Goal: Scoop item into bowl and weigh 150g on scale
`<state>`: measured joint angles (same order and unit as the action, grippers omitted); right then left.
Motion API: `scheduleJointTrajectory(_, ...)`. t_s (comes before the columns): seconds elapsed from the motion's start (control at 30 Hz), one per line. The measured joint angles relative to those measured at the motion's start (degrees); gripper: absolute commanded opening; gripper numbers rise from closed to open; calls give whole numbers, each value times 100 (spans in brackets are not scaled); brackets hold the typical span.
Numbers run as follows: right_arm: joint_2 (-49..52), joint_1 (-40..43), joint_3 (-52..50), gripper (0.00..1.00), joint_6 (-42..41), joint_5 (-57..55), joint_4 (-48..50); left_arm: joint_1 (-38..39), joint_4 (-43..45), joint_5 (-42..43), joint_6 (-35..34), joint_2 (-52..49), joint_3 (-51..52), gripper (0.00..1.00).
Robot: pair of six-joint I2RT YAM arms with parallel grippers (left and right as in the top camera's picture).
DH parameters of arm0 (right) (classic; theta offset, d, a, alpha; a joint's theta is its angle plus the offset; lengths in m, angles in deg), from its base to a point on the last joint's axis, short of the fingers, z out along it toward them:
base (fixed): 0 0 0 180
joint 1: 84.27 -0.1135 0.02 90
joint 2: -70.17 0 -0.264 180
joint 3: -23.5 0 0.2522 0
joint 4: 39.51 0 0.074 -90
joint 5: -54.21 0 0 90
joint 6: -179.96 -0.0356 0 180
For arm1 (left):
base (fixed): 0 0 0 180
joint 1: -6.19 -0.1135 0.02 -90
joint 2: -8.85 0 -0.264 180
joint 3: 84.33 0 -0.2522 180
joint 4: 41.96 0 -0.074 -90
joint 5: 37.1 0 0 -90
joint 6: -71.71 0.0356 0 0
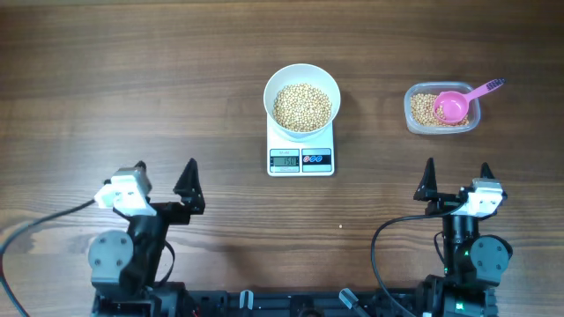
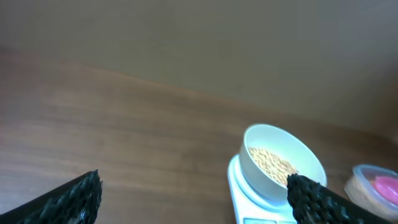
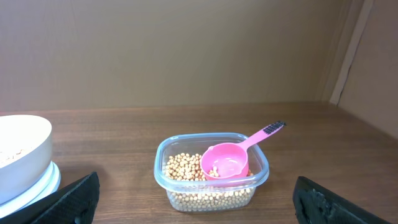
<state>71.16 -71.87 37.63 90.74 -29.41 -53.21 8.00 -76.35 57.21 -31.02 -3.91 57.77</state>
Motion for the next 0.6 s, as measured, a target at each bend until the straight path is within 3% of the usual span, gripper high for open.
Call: scheduleJointTrajectory(0.6,0,0,0,100,0,0,-2,-236,1327,2,0,1150,1537,100)
